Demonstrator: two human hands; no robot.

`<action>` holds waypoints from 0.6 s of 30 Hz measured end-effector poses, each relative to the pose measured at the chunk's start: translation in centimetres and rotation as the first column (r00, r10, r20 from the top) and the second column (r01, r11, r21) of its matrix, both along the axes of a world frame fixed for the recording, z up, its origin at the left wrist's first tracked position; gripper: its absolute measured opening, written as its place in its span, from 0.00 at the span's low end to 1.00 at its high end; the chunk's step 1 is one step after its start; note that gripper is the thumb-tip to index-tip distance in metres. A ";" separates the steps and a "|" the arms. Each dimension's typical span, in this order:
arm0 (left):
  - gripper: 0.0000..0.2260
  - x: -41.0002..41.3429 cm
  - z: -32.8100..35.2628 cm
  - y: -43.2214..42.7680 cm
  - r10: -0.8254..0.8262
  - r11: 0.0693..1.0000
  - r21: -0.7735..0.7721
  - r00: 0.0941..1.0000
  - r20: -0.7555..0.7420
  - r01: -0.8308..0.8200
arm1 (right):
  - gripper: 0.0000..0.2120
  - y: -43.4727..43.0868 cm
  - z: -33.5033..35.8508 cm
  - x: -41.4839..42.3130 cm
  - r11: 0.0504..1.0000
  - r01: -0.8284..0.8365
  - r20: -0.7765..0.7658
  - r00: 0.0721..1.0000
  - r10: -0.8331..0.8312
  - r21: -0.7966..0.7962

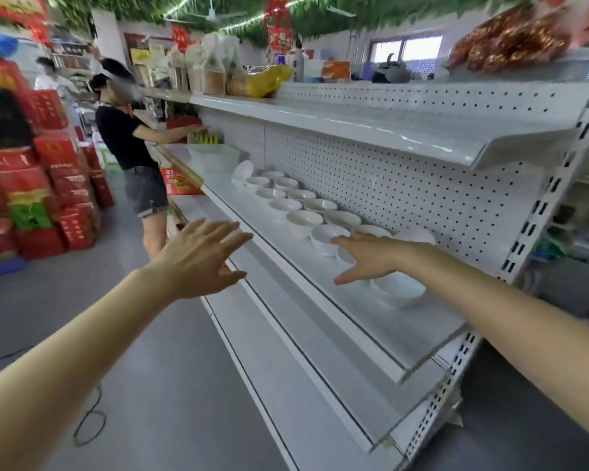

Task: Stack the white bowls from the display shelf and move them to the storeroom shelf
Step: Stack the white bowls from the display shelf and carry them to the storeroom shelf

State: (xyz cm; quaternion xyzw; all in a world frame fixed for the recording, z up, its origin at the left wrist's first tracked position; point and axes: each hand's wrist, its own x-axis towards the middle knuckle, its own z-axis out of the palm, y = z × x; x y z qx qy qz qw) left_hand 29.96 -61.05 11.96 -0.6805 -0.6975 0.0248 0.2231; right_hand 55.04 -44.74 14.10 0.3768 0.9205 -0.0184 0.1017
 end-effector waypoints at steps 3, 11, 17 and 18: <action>0.34 -6.9 1.0 4.0 -0.003 1.000 0.008 1.000 0.012 0.003 | 0.44 3.2 0.9 -5.2 1.000 0.028 -0.011 1.000 -0.028 -0.010; 0.34 -17.3 -0.7 12.9 -0.070 0.997 -0.039 0.997 0.013 0.071 | 0.44 12.0 0.2 -16.0 0.998 0.058 0.001 0.998 -0.058 -0.019; 0.33 -26.8 -1.7 21.5 -0.076 0.996 -0.046 0.997 0.012 0.077 | 0.42 19.2 -1.8 -24.4 0.997 0.058 0.006 0.998 -0.058 -0.055; 0.33 -28.4 -1.8 23.2 -0.072 0.995 -0.063 0.997 0.008 0.072 | 0.43 20.8 -2.2 -25.8 0.997 0.057 0.003 0.998 -0.057 -0.054</action>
